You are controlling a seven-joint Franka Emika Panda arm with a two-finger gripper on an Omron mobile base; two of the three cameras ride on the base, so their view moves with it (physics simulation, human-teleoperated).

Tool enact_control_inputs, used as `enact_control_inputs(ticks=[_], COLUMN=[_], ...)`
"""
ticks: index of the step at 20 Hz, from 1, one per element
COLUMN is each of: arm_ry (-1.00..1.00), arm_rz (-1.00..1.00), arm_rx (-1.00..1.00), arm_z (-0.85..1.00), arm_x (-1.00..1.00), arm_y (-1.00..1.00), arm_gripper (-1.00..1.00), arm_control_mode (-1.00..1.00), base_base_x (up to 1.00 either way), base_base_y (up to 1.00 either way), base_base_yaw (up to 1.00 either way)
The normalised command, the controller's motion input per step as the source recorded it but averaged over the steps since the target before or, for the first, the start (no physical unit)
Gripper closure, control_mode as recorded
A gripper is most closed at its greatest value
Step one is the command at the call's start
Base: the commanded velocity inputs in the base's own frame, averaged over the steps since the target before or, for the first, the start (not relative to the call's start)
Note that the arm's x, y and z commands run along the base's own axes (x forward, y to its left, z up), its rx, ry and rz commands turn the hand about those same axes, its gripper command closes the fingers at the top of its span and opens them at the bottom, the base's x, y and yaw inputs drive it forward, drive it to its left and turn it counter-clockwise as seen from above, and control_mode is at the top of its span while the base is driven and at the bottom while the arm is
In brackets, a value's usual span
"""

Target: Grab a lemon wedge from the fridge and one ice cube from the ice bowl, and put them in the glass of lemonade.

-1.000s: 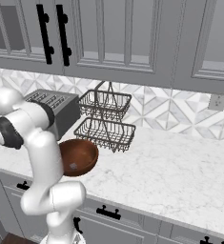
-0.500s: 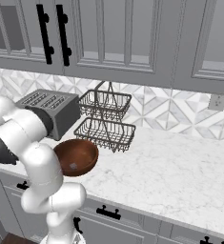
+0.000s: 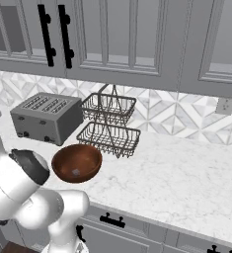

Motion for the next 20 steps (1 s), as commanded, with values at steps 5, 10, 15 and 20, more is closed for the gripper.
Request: enact_control_inputs(ticks=[5,10,15,20], arm_ry=[0.14,0.02,0.02,0.14], arm_rz=[-0.1,-0.17,-0.29,-0.45], arm_rx=[-0.02,0.0,0.0,0.0], arm_z=[0.08,0.0,0.0,0.01], arm_x=[-0.49,-0.39,-0.26,-0.08], arm_y=[-0.99,-1.0,-1.0,-1.0], arm_gripper=[-1.0,-1.0,-1.0,-1.0], arm_control_mode=[-1.0,-1.0,-1.0,-1.0], base_base_x=[0.0,0.0,0.0,0.0], base_base_y=[0.0,0.0,0.0,0.0], base_base_yaw=[0.0,0.0,0.0,0.0])
